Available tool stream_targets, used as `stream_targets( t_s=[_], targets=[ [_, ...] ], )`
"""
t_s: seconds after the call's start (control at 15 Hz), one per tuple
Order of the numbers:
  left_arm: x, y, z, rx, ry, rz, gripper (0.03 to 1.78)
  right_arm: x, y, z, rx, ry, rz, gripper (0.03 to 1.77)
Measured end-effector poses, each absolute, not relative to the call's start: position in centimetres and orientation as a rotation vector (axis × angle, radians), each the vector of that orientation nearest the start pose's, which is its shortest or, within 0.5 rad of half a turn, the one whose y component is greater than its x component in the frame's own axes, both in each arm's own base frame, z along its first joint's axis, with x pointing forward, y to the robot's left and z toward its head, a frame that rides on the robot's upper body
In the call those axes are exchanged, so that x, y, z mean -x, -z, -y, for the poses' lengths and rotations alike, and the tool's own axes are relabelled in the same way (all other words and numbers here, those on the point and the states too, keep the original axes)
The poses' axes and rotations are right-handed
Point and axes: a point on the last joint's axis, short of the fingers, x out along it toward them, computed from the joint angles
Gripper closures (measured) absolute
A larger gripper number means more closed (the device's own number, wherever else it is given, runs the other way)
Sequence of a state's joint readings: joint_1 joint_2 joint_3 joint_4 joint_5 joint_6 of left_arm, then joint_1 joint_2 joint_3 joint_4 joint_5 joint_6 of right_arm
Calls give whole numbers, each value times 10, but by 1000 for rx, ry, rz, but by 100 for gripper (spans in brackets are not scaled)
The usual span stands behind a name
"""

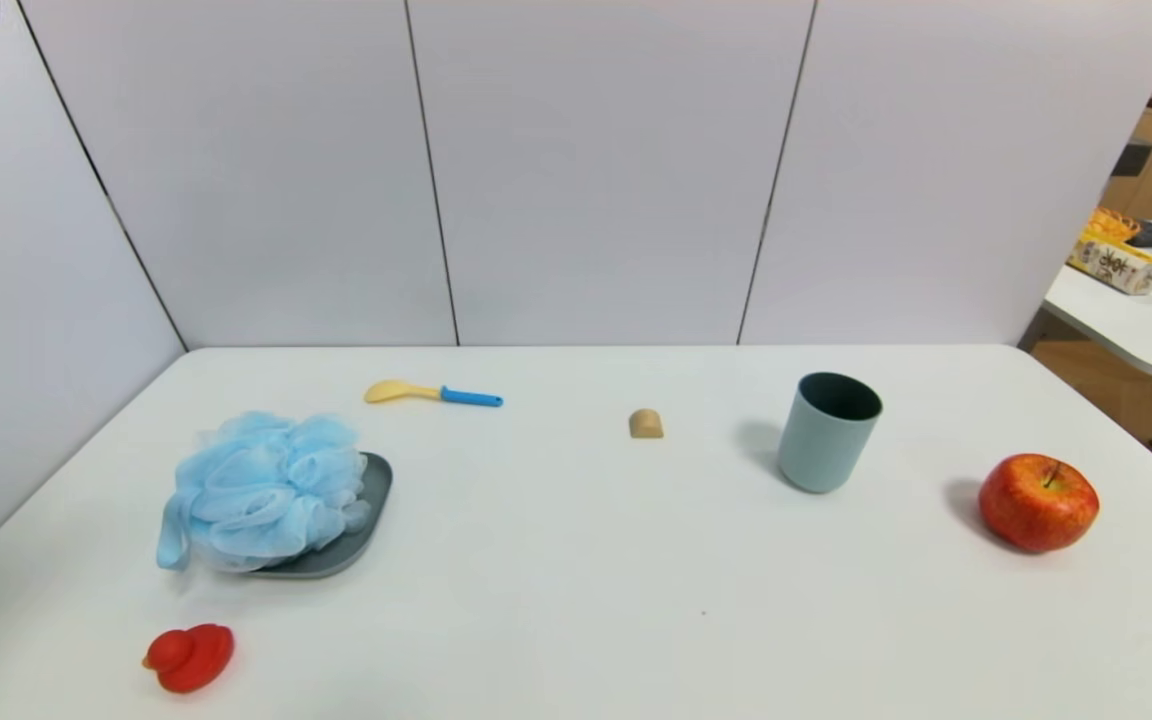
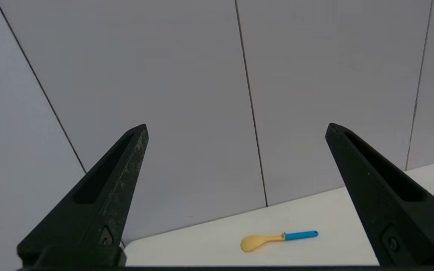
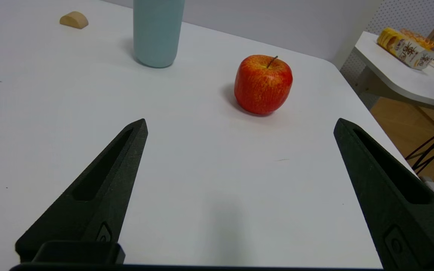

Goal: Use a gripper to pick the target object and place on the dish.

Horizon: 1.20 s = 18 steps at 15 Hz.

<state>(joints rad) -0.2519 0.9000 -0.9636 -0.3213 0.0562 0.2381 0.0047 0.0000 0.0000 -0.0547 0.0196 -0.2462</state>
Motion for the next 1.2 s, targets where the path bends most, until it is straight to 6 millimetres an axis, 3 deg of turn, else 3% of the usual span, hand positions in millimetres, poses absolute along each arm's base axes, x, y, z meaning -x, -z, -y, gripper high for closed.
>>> stream_targets(
  t_s=[0.2, 0.53, 0.93, 1.2],
  targets=[
    [-32, -333, 6, -231, 101, 507, 12, 23, -81, 0, 246, -18, 58, 9],
    [22, -262, -4, -309, -17, 521, 12, 23, -81, 0, 246, -18, 57, 9],
    [42, -229, -1, -289, -152, 523, 12, 23, -81, 0, 246, -18, 57, 9],
    [43, -185, -1, -291, -150, 487, 12, 23, -81, 0, 246, -18, 57, 9]
  ],
)
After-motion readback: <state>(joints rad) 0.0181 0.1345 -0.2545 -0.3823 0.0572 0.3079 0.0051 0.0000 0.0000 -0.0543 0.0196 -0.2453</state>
